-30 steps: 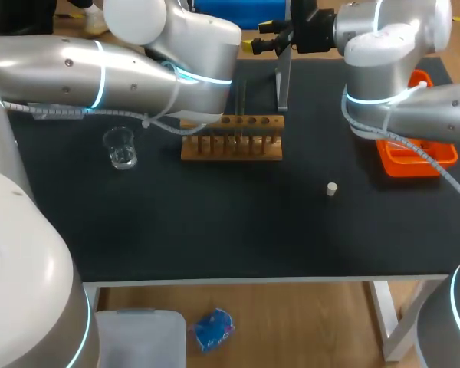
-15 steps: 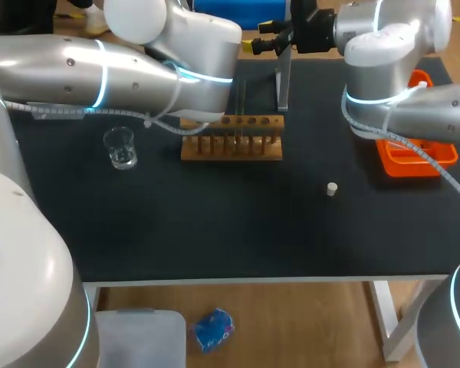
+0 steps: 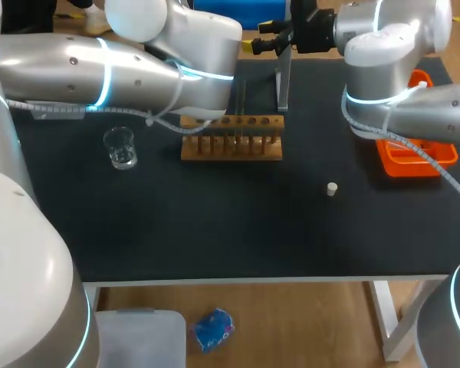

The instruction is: Invert the test tube, pick up the pipette, mount the tip to pipette, aspirate from beaker and dispense into the tube, eject the tip, return the pipette, and cap with the stopper.

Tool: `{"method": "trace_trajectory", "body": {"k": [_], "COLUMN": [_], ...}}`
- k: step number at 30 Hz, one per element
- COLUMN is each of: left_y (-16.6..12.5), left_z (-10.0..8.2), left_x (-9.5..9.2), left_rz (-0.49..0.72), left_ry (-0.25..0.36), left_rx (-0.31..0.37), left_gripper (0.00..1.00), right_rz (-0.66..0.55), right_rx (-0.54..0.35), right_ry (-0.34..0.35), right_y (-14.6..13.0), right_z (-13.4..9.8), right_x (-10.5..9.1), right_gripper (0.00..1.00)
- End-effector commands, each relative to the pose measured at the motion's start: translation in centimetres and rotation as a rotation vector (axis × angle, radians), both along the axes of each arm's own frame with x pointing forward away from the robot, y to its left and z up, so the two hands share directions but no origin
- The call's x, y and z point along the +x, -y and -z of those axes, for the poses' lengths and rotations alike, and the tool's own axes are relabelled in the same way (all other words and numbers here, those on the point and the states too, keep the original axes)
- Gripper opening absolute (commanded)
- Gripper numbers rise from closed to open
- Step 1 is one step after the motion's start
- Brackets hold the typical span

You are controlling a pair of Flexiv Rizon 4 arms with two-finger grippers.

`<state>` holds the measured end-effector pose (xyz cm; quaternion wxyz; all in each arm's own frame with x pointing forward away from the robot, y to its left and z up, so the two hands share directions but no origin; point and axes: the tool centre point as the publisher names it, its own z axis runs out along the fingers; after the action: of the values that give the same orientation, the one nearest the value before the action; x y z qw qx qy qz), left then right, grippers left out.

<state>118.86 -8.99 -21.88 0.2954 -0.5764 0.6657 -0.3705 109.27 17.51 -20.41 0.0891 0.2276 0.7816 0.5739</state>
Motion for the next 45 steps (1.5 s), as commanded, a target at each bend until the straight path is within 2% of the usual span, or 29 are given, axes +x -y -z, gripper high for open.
{"method": "trace_trajectory", "body": {"k": [1,7,8,9,10,11,25,37,45], "left_y": [0.1,0.1,0.1,0.1,0.1,0.1,0.2,1.7,2.0], "left_z": [0.5,0.7,0.7,0.8,0.8,0.8,0.2,-1.2,-1.9], "left_x": [0.3,0.0,-0.1,-0.1,-0.2,-0.2,-1.1,-4.1,-7.0], "left_rz": [0.001,-0.004,-0.005,-0.006,-0.007,-0.008,-0.022,-0.011,-0.008], "left_ry": [-0.009,-0.011,-0.011,-0.012,-0.012,-0.012,-0.003,0.017,0.015], "left_rx": [-0.004,-0.003,-0.003,-0.004,-0.006,-0.007,-0.007,-0.033,-0.043], "left_gripper": [0.0,0.0,0.2,0.45,0.78,1.0,1.0,1.0,1.0], "right_rz": [-0.001,-0.001,-0.001,-0.001,-0.001,-0.001,-0.001,-0.001,-0.001], "right_rx": [0.0,0.0,0.0,0.0,0.0,0.0,0.0,0.0,0.0], "right_ry": [0.0,0.0,0.0,0.0,0.0,0.0,0.0,0.0,0.0], "right_y": [0.0,0.0,0.0,0.0,0.0,0.0,0.0,0.0,0.0], "right_z": [0.0,0.0,0.0,0.0,0.0,0.0,0.0,0.0,0.0], "right_x": [0.0,0.0,0.0,0.0,0.0,0.0,0.0,0.0,0.0], "right_gripper": [1.0,1.0,1.0,1.0,1.0,1.0,1.0,1.0,1.0]}}
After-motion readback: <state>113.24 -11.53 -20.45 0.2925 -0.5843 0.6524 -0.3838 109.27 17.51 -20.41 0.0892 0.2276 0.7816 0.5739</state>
